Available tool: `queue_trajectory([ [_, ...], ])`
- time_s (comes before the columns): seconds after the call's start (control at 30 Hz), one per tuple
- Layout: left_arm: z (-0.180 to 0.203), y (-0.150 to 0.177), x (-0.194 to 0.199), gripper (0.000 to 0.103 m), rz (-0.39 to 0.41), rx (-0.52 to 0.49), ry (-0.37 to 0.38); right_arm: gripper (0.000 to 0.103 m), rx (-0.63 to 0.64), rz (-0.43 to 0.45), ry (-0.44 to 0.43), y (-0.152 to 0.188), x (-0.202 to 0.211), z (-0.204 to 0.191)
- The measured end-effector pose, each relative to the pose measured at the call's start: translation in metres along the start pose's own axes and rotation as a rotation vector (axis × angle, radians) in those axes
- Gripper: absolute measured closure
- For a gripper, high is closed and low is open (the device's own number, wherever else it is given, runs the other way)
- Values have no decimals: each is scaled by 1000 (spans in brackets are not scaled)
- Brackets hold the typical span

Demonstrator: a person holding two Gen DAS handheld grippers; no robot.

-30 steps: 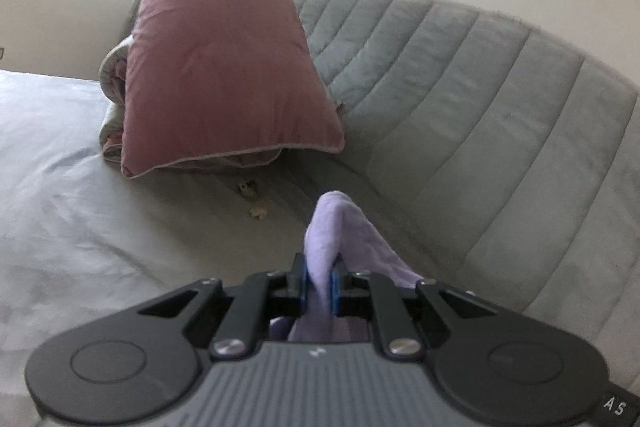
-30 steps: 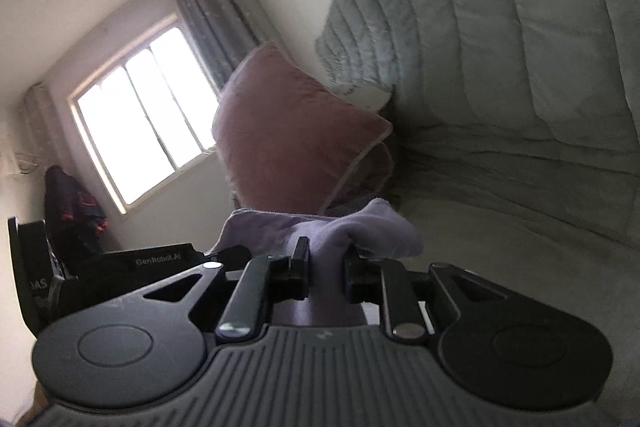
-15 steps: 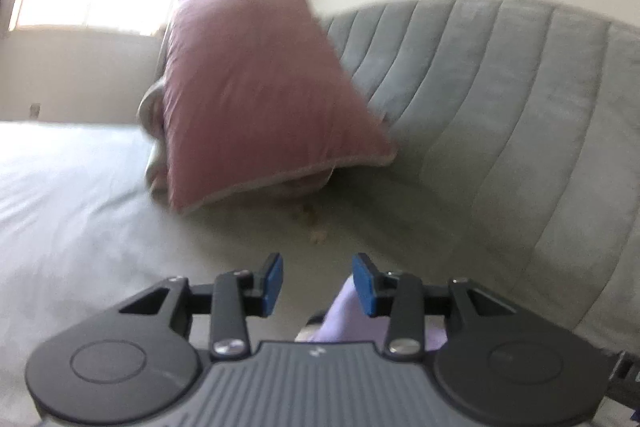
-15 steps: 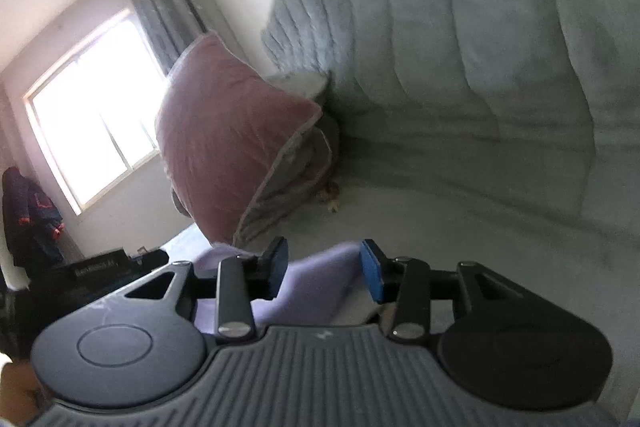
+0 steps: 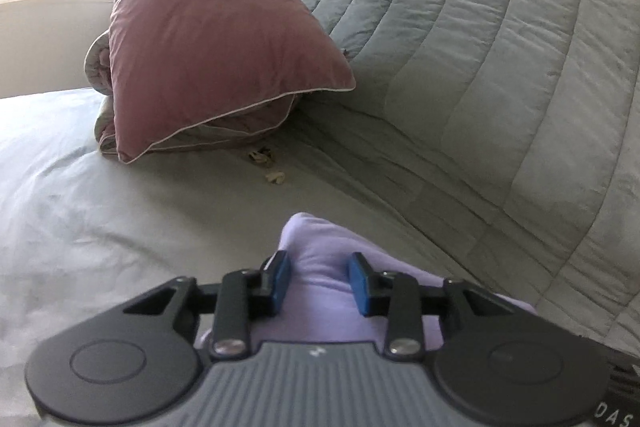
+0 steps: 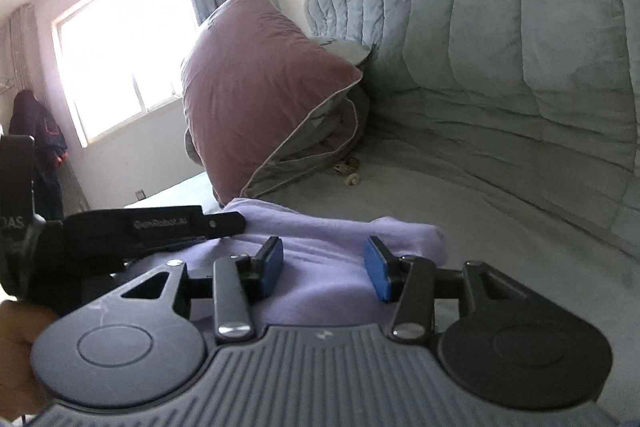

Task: Fold clothes
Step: 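Lift and carry the folded garment with both grippers to the clothes stack, then lower the garment onto the stack and open both grippers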

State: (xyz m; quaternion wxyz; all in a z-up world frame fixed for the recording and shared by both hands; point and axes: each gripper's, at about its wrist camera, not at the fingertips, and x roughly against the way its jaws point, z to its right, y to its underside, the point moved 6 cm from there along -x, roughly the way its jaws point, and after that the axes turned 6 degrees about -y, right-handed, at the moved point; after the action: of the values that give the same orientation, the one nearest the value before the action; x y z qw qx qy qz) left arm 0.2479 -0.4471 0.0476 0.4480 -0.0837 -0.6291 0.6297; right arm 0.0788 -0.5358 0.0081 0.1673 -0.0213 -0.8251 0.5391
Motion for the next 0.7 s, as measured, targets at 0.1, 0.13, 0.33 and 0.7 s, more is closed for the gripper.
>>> queue_trajectory([
  [0.1,7,-5,12,57,0,3,-19,41,-34,-4,-22,-8,6,-3],
  [0.13,11,-6,17,44,4,9,-22,37,-43,1,-30,-11,13,-7],
  [0.33,23,-4,68,2,2,3,-79,2,-75,15,14,-27,43,-19],
  [0.7,25,30,145,0,-179,-55,-263,0,-214,-133,109,-16,109,-33],
])
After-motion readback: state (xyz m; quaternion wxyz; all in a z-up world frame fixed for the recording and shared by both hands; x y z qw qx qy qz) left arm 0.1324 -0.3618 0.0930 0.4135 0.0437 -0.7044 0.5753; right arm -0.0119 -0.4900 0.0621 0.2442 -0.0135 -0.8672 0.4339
